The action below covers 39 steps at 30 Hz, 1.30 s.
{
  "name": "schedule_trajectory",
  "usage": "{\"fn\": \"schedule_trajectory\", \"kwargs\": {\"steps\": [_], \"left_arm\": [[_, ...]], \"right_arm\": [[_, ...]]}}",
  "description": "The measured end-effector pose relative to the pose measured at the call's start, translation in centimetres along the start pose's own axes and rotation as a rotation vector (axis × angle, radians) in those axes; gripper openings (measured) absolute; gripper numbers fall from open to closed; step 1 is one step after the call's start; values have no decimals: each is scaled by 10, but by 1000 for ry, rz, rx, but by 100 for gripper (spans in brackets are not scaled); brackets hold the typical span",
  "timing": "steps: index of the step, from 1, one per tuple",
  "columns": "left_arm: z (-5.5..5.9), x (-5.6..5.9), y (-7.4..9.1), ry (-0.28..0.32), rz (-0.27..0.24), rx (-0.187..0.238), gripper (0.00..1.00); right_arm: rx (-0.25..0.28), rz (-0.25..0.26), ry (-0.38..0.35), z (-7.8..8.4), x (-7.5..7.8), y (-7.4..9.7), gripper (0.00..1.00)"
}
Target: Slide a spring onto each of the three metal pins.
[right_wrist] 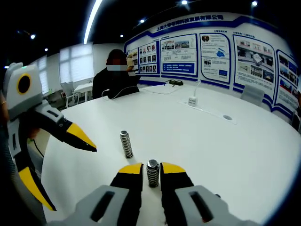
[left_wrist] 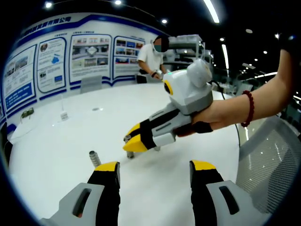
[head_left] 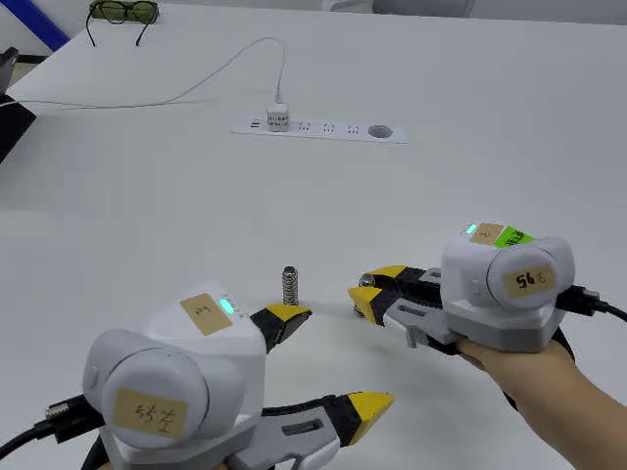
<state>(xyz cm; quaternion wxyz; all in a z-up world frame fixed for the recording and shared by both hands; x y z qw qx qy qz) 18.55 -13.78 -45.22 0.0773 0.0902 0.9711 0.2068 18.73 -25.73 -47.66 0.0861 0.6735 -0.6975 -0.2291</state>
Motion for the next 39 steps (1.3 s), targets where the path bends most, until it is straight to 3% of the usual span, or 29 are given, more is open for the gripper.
{"fn": "schedule_trajectory", "kwargs": {"steps": [16,24,39], "left_arm": [[-3,2,-3,-25,-7,-8,63],[-7,4,-6,-39,-2,0,63],[-14,9,-28,-81,28,-15,56]], "right_arm": [[35,9,-41,-17,-3,26,30],[60,46,-77,-20,-5,46,42],[107,94,-144,-24,-1,84,52]]}}
Point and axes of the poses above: the centre of the closed fingertips' face, and the gripper's own axes: y roughly backward along the fingers, x roughly to its right, z roughly out of its underside, the point moved 5 cm from there along y, roughly backward along the fingers, and after that the axes turned 11 degrees about -y, right-handed, at the moved point
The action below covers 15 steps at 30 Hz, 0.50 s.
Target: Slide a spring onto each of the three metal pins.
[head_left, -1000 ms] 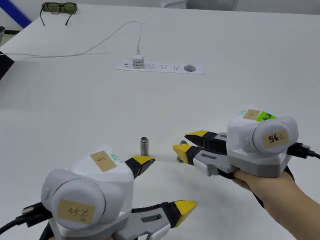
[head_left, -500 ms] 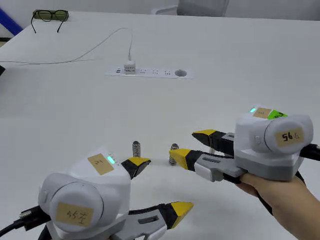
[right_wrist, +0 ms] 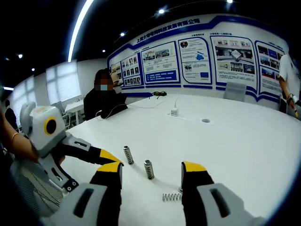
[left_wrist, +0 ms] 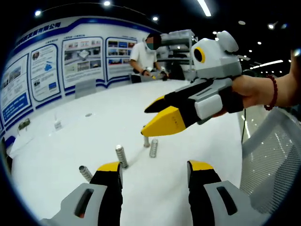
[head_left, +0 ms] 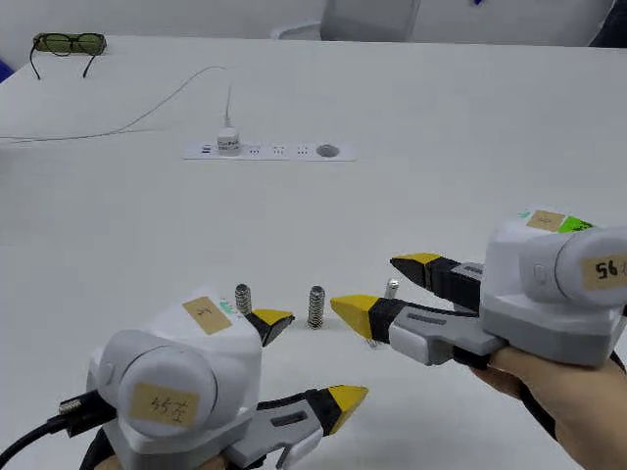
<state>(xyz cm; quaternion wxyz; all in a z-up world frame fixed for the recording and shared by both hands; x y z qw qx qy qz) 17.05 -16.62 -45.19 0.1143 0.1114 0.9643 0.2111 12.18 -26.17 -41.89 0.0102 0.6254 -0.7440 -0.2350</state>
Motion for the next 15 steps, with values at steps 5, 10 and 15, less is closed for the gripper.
{"fn": "schedule_trajectory", "kwargs": {"steps": [5,10,15], "left_arm": [[-2,0,-12,-20,16,-4,55],[-4,-2,-23,-43,27,-7,52],[-5,-3,-34,-57,37,-8,49]], "right_arm": [[9,11,-18,1,5,11,55],[19,10,-44,3,11,22,58],[19,22,-72,7,18,33,58]]}}
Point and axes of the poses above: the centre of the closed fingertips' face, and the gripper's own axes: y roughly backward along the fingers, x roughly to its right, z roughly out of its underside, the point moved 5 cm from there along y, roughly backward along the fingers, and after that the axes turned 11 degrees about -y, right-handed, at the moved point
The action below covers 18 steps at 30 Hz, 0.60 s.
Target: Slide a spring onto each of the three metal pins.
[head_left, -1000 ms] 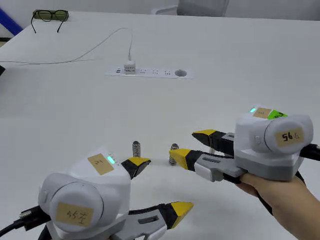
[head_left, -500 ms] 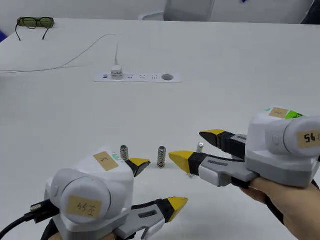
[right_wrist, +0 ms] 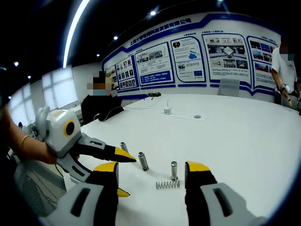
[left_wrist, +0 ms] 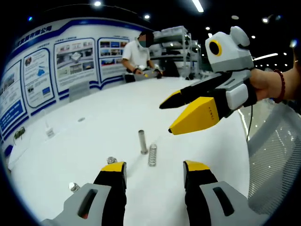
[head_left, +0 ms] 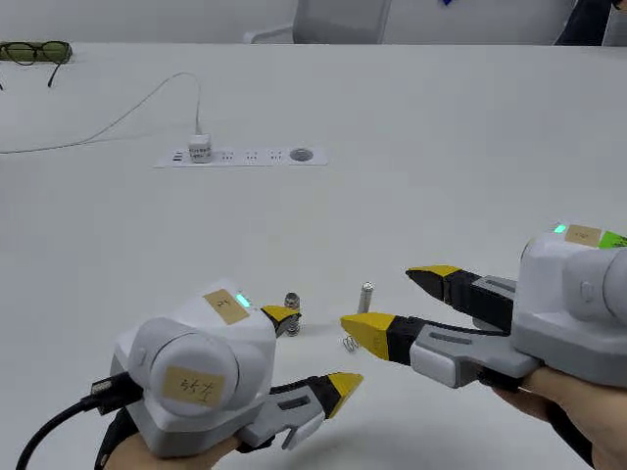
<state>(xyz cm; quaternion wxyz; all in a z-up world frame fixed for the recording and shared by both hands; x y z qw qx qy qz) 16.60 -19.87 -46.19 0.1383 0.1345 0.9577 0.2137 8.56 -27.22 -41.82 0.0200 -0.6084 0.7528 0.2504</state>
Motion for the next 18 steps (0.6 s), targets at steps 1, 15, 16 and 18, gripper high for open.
{"fn": "schedule_trajectory", "kwargs": {"steps": [1,15,16,18], "left_arm": [[1,0,-2,0,2,2,47],[14,-1,-35,2,33,-36,36],[14,-1,-36,1,35,-38,35],[15,-2,-39,6,44,-40,34]], "right_arm": [[2,0,-10,1,1,1,58],[-3,-8,-27,12,10,20,59],[-5,-12,-25,13,10,20,59],[-14,-12,-15,16,9,22,59]]}}
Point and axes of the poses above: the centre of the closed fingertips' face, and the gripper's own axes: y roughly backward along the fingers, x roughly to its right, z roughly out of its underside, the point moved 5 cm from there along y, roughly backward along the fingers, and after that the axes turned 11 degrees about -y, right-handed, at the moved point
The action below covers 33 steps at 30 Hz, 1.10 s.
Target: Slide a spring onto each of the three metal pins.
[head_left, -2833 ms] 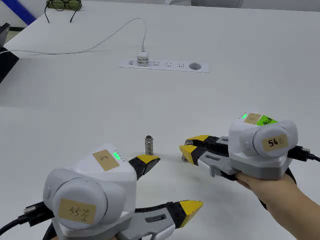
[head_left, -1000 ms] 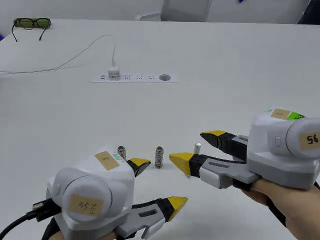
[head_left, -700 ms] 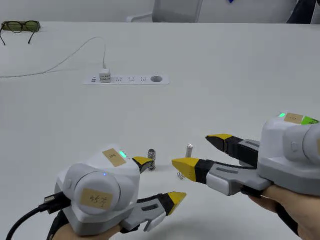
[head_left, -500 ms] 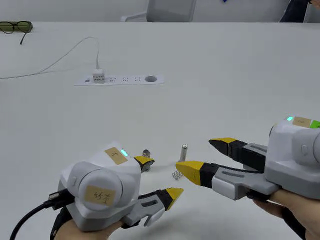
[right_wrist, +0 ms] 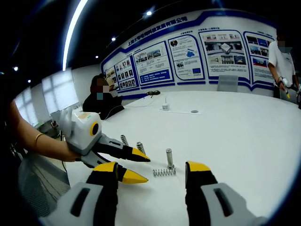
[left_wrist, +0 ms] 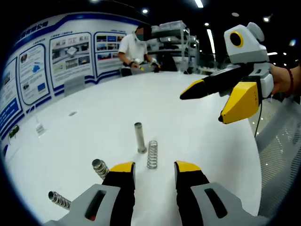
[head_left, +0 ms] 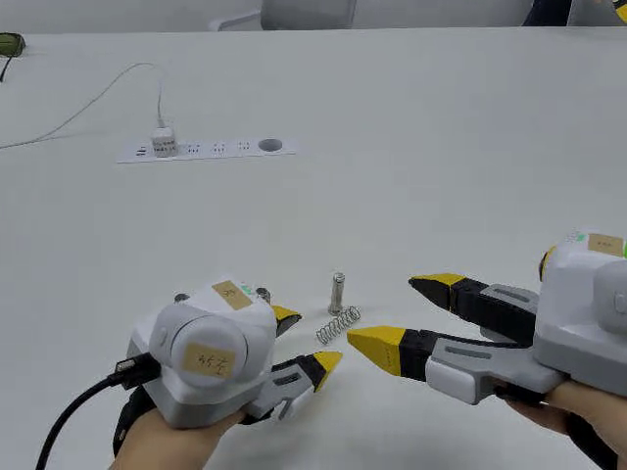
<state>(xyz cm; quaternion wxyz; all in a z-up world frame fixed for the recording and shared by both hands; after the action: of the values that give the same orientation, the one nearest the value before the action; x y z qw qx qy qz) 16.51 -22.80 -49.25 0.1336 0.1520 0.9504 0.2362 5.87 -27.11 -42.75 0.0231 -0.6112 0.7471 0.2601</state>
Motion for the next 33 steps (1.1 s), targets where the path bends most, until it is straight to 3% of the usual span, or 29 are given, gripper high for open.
{"fn": "schedule_trajectory", "kwargs": {"steps": [13,21,33], "left_arm": [[3,-3,-17,8,26,-24,23],[7,-4,-25,-2,23,-61,18],[5,-4,-30,12,37,-70,12]], "right_arm": [[-22,3,6,9,4,5,58],[-28,7,21,10,4,6,58],[-36,12,24,14,6,5,57]]}}
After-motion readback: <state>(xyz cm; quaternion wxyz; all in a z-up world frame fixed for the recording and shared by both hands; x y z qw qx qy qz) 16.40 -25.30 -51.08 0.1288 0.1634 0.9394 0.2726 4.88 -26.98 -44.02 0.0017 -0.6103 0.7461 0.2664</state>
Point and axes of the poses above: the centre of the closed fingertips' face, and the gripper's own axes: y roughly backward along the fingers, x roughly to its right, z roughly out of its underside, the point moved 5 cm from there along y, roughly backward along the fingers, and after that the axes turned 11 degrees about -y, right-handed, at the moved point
